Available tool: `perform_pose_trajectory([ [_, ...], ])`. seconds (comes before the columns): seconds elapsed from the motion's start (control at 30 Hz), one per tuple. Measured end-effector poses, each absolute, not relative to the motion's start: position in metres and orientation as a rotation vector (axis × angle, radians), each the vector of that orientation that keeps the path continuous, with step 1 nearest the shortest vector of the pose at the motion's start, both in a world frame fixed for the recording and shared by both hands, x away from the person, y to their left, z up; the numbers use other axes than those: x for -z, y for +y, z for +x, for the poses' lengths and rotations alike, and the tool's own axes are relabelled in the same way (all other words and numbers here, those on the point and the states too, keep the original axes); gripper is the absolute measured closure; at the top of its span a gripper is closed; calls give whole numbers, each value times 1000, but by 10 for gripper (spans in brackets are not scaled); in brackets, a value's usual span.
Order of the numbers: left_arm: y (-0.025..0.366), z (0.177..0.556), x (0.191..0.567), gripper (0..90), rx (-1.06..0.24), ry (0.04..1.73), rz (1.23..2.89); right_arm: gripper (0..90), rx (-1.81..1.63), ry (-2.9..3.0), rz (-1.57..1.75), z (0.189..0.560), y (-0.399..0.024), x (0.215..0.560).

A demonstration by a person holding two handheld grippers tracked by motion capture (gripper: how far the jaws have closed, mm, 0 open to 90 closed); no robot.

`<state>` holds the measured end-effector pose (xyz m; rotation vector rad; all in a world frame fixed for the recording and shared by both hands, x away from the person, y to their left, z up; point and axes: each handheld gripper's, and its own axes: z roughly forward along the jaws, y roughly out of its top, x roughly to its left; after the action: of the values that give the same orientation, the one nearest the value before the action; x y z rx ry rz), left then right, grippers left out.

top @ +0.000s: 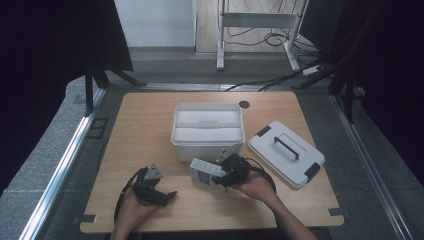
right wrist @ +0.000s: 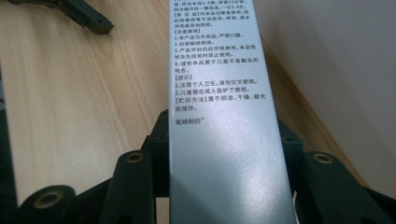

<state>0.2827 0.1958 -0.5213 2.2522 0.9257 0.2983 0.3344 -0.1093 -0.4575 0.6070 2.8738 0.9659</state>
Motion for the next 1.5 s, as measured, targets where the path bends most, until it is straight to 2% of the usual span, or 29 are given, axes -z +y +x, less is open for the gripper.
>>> perform_pose_trajectory([
  [0.27,196,283,521,0,-297,926,2253,557,-970,2871,594,317,-119,448],
  [0.7,196,283,521,0,-298,923,2255,558,-993,2865,570,267,-152,444],
  [1.03,196,283,521,0,-298,923,2254,547,-965,2898,574,258,-160,452],
  [1.1,196,283,521,0,-298,923,2256,519,-940,2911,564,257,-160,452],
  [1.23,196,283,521,0,-298,923,2256,408,-940,2932,561,257,-159,448],
  [1.5,196,283,521,0,-297,923,2256,337,-981,2928,564,264,-161,424],
])
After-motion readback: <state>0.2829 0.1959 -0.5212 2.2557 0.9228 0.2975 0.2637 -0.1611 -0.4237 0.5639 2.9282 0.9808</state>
